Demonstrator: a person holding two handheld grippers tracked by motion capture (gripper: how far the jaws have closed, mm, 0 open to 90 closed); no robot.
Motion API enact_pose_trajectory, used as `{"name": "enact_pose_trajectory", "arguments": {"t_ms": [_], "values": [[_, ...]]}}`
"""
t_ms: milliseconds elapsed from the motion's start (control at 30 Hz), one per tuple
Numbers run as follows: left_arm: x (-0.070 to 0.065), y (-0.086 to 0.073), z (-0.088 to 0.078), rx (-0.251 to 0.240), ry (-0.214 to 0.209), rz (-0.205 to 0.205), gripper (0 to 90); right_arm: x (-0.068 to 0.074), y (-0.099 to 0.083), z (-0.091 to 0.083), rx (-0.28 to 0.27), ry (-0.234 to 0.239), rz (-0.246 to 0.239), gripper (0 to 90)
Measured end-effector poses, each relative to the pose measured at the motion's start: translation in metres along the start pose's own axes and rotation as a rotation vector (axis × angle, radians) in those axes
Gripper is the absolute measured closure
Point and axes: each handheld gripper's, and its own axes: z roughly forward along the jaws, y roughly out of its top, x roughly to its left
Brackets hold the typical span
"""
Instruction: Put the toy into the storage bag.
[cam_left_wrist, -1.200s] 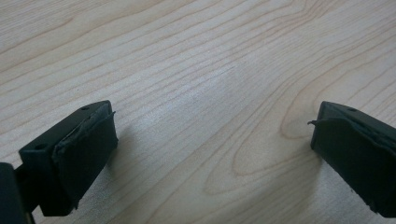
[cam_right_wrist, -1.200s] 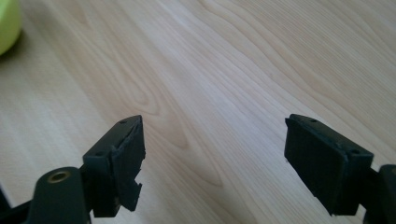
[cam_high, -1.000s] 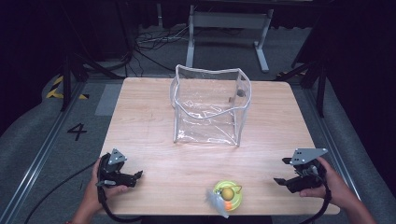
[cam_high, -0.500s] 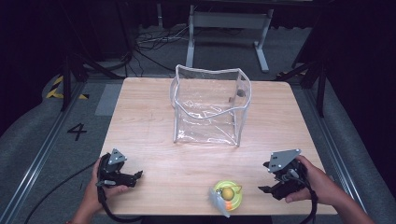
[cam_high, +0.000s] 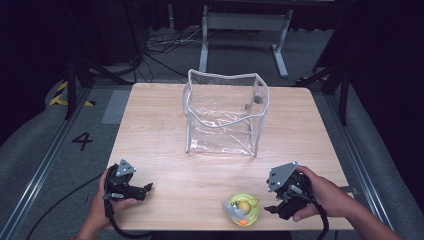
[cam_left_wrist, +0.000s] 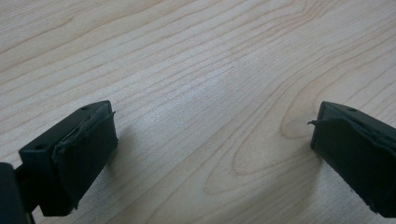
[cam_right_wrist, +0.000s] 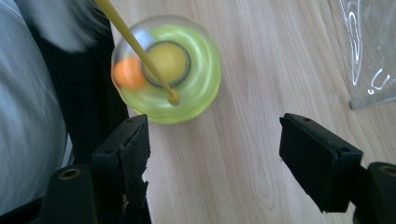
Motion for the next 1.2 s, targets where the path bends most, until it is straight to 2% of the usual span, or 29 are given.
{"name": "enact_pose_trajectory", "arguments": {"t_ms": [133,267,400,600,667,733,833,867,1067,1200], "values": [[0.0,0.0,0.0,0.0,0.0,0.0,0.7,0.004,0.013,-0.001,0.006,0.011,-0.033,26.4],[0.0,0.0,0.0,0.0,0.0,0.0,0.7,0.006,0.024,-0.004,-0.003,0.017,-0.04,28.7],[0.0,0.0,0.0,0.0,0.0,0.0,0.7,0.004,0.035,-0.008,0.012,0.02,-0.058,36.1],[0.0,0.0,0.0,0.0,0.0,-0.001,0.7,0.001,0.045,-0.019,0.032,0.025,-0.056,54.1],[0.0,0.0,0.0,0.0,0.0,0.0,0.7,0.0,0.048,-0.022,0.041,0.041,-0.067,64.4],[0.0,0.0,0.0,0.0,0.0,0.0,0.7,0.001,0.05,-0.024,0.053,0.051,-0.077,68.0],[0.0,0.0,0.0,0.0,0.0,0.0,0.7,0.004,0.054,-0.024,0.07,0.061,-0.093,78.8],[0.0,0.0,0.0,0.0,0.0,0.0,0.7,0.004,0.056,-0.023,0.078,0.073,-0.109,84.9],[0.0,0.0,0.0,0.0,0.0,0.0,0.7,0.009,0.062,-0.026,0.118,0.084,-0.156,88.5],[0.0,0.0,0.0,0.0,0.0,0.0,0.7,0.006,0.059,-0.029,0.126,0.071,-0.155,88.4]]}}
